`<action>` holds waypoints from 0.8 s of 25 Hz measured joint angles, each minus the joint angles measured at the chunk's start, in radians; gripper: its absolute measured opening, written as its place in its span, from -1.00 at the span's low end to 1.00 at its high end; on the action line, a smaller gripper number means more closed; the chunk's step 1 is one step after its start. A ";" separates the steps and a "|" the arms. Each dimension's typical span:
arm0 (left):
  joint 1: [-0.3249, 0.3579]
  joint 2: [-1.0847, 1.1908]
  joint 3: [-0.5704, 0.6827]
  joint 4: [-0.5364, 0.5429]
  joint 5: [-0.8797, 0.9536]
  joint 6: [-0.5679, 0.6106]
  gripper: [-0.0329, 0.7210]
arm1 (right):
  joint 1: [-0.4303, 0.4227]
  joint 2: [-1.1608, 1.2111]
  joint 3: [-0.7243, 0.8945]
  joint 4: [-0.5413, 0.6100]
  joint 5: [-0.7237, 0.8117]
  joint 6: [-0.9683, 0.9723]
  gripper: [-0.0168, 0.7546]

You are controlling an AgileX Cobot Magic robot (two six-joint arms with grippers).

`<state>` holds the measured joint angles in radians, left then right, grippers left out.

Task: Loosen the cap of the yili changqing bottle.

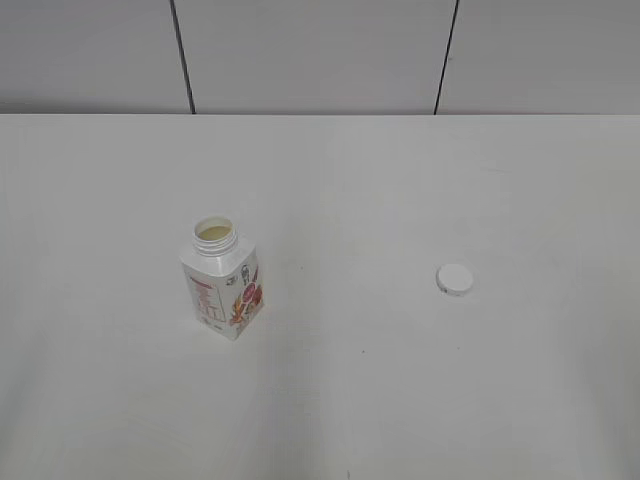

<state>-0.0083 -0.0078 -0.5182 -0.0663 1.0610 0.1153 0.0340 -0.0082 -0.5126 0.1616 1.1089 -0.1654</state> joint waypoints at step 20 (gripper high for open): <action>0.000 0.000 0.000 0.000 0.000 0.000 0.30 | 0.000 0.000 0.000 -0.007 -0.004 0.006 0.56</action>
<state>-0.0083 -0.0078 -0.5182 -0.0663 1.0610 0.1153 0.0340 -0.0082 -0.5126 0.1548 1.1045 -0.1595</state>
